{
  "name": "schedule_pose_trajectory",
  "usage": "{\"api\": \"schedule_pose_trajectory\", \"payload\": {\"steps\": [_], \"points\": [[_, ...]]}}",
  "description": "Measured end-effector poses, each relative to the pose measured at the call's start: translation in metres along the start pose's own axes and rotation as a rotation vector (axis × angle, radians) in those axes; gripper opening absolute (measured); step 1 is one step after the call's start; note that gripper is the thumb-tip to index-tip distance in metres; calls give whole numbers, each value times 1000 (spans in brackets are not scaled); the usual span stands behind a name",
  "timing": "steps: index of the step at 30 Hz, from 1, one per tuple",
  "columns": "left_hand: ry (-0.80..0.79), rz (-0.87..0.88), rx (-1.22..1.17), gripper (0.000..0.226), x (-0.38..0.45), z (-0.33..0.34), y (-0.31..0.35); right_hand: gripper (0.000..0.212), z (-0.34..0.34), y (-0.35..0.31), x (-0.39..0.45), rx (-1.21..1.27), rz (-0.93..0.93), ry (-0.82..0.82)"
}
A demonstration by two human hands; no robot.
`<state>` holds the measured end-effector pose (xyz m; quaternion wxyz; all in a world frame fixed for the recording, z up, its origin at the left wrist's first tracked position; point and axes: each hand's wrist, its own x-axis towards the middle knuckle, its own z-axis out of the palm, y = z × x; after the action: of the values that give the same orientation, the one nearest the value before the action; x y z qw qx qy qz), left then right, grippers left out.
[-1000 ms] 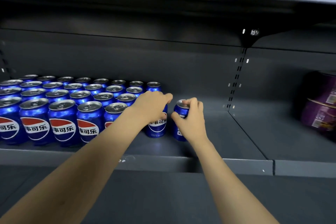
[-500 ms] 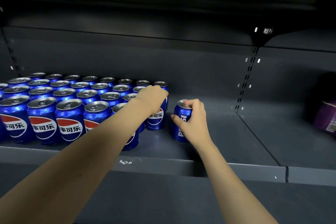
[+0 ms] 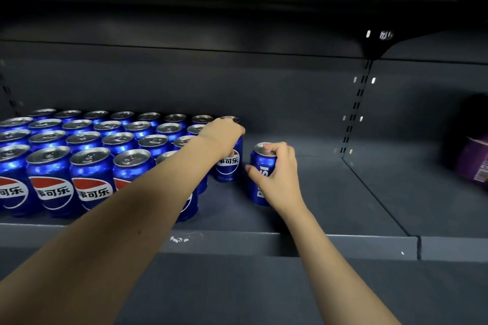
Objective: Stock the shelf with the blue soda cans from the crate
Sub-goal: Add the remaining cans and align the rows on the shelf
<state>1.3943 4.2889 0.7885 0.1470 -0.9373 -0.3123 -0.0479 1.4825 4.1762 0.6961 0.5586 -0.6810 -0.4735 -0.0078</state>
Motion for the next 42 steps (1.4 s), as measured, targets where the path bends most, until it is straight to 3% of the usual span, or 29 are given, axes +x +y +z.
{"api": "schedule_pose_trajectory", "payload": {"steps": [13, 19, 26, 29, 31, 34, 38, 42], "points": [[37, -32, -103, 53, 16, 16, -6, 45, -1, -1, -2, -8, -10, -12], [88, -33, -144, 47, 11, 29, -5, 44, -28, -6, -3, 144, 45, -204], [-18, 10, -302, 68, 10, 21, -10, 77, -56, -13, 5, 101, 135, -354], [61, -29, -302, 77, 1, 13, -4, 92, -56, -14, 9, -7, 143, -449], [134, -71, -267, 68, -6, 8, 1, 97, -50, -13, 8, -43, 131, -390], [194, -65, -451, 55, -14, -1, 8, 97, -35, -13, 0, -146, 64, -241], [126, 1, -575, 68, -22, -8, 20, 103, -14, -12, -7, -197, 1, -76], [74, 32, -567, 69, -22, -6, 28, 110, -10, -10, -8, -112, 27, -49]]}}
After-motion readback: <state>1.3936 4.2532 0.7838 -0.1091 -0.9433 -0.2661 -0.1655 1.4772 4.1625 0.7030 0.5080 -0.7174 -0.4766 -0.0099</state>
